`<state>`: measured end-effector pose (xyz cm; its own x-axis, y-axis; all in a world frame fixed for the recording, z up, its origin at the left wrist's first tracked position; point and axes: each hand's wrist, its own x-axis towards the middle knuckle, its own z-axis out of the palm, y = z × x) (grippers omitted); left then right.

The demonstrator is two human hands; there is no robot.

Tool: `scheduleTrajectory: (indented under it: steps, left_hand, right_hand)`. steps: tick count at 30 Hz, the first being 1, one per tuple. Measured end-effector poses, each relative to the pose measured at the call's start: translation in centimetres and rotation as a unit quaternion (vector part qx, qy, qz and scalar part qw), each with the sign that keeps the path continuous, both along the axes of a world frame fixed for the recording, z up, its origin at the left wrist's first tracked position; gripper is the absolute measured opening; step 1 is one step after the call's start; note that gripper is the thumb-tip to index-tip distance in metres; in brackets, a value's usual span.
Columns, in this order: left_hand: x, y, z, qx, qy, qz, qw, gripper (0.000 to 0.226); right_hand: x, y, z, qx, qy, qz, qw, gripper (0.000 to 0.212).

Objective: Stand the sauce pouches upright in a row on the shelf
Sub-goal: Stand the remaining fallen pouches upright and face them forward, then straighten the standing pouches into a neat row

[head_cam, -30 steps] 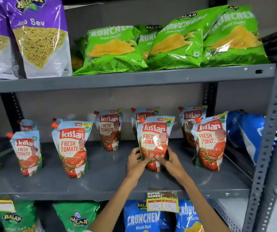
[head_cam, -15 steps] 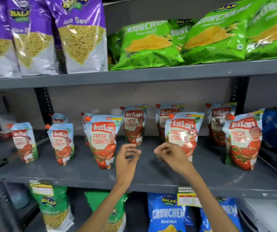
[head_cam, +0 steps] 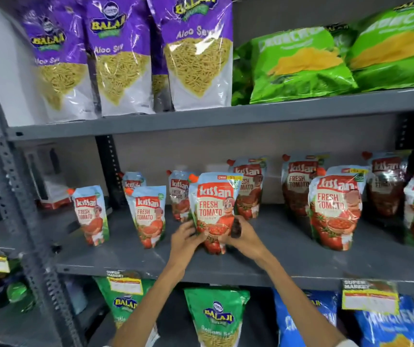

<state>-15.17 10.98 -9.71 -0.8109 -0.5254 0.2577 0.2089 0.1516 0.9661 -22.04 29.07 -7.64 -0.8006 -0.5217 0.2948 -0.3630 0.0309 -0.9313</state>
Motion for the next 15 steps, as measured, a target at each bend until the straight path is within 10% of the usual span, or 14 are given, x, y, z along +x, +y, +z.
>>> scheduleTrajectory:
  steps: [15]
  left_hand:
    - [-5.4, 8.5, -0.5, -0.029, 0.004, -0.052, 0.998, 0.047]
  right_hand:
    - [-3.6, 8.2, -1.0, 0.006, -0.007, -0.085, 0.996, 0.050]
